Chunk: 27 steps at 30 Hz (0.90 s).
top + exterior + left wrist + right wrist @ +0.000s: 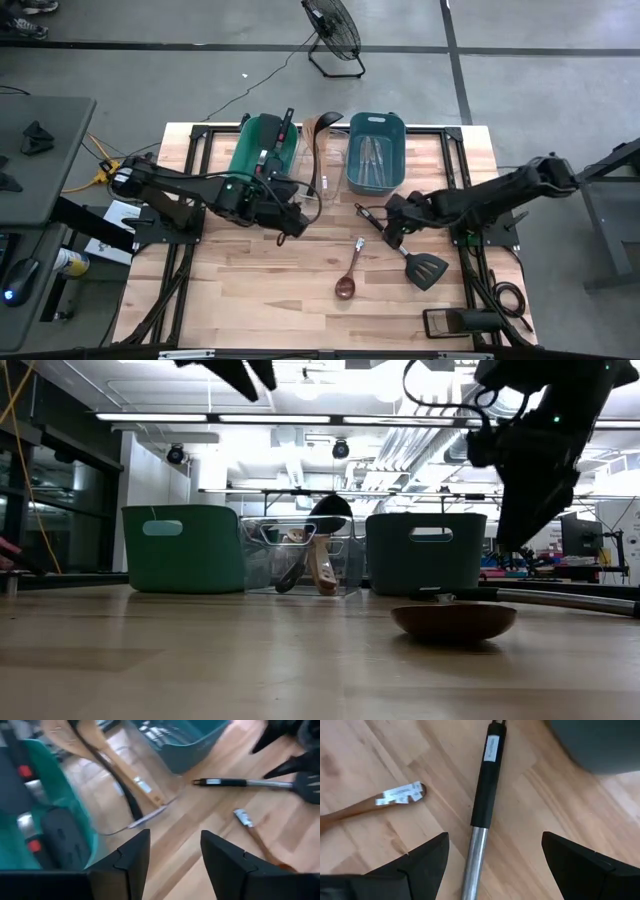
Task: Pick & Place Kitchen Items
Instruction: Put the black slotted spatula into the transparent bin
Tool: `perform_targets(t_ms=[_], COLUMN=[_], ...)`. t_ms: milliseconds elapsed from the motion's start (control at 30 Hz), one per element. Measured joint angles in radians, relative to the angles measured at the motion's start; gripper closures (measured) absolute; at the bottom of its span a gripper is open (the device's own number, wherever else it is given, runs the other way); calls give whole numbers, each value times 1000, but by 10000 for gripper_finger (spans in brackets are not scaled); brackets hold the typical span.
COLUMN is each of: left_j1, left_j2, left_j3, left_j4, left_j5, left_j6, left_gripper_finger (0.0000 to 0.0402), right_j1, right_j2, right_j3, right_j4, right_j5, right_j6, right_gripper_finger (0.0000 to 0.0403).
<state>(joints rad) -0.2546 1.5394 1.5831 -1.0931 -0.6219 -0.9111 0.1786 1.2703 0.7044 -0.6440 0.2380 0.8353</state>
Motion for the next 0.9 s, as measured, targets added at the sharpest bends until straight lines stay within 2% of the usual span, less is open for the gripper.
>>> perform_targets(t_ms=[100,400,500,733,900], left_j1=[0,0,-1,-1,-1], left_j2=[-70,-400,-489,-564,-559], left_j3=[-125,-565,-668,-759,-759], left_j4=[109,706,834,873,878], left_j5=[16,125,143,143,144], left_j6=[36,187,202,180,174], left_gripper_finger=[231,231,231,231,231], right_j1=[18,17,10,9,9], right_j2=[73,195,219,288,304], right_j3=[0,0,0,5,5], right_j4=[24,75,94,120,118], right_j5=[-1,-45,-67,-99,-103], right_j6=[26,138,137,111,107], right_gripper_finger=[92,92,92,93,121])
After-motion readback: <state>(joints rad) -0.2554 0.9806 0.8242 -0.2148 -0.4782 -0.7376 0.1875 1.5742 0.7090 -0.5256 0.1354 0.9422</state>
